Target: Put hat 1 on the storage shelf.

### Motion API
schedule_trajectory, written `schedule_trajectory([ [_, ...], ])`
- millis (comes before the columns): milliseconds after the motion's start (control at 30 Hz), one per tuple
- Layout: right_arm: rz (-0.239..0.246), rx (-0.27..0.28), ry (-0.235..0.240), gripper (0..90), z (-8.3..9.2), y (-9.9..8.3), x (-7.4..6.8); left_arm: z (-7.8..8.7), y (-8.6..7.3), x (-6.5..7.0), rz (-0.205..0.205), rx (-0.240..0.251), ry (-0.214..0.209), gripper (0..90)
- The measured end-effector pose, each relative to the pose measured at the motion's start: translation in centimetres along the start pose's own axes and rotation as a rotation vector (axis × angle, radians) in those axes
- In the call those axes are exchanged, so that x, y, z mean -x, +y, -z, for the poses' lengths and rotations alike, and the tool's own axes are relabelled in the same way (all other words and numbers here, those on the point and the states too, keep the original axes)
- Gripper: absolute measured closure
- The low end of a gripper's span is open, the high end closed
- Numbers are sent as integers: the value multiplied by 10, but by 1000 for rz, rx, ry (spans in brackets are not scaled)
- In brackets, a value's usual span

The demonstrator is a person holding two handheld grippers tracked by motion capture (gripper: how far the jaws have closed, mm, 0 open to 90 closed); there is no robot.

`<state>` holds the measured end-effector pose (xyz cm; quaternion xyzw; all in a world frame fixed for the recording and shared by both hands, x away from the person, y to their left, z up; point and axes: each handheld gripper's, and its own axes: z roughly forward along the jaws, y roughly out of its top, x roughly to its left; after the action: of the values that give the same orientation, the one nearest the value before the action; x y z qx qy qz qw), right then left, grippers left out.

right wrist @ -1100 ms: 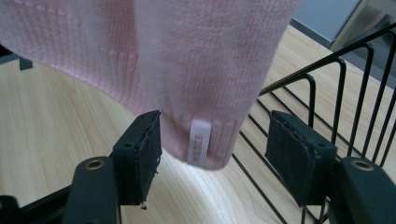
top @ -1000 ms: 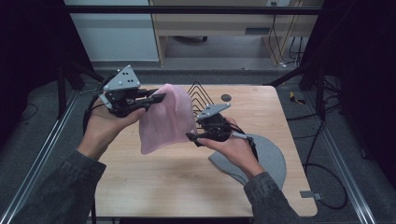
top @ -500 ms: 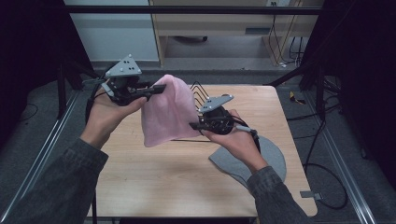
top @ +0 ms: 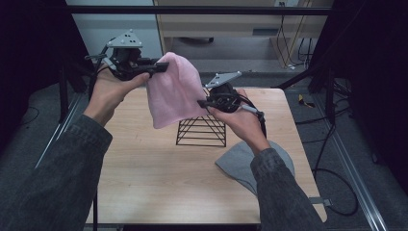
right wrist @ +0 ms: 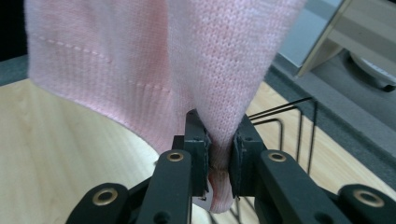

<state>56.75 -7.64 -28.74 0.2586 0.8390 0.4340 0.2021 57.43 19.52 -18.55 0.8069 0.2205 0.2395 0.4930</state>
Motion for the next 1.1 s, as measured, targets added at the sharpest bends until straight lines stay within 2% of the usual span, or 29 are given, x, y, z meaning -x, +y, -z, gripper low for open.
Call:
schedule_trajectory([
  [100, -17, 14, -28, 798, -5, 4, 7, -5, 3, -5, 3, 14, 8, 792],
  [233, -27, 21, -44, 798, -8, 7, 12, -11, 7, -11, -4, 22, 16, 792],
  [367, -37, 27, -81, 799, -16, 10, 22, -26, 10, -19, -16, 39, 20, 790],
  [467, -45, 17, -97, 799, -20, 8, 28, -36, 9, -25, -8, 32, 13, 790],
  [567, -55, 12, -97, 800, -20, 3, 34, -44, 8, -24, -4, 29, 8, 791],
  [733, -60, 2, -90, 801, -18, -3, 35, -49, 8, -20, -18, 16, 8, 791],
  [933, -74, 21, -79, 800, -11, -6, 34, -50, 10, -16, -3, 22, 13, 790],
  [1100, -65, 4, -77, 800, -8, -9, 33, -56, 9, -12, 6, 13, 8, 790],
])
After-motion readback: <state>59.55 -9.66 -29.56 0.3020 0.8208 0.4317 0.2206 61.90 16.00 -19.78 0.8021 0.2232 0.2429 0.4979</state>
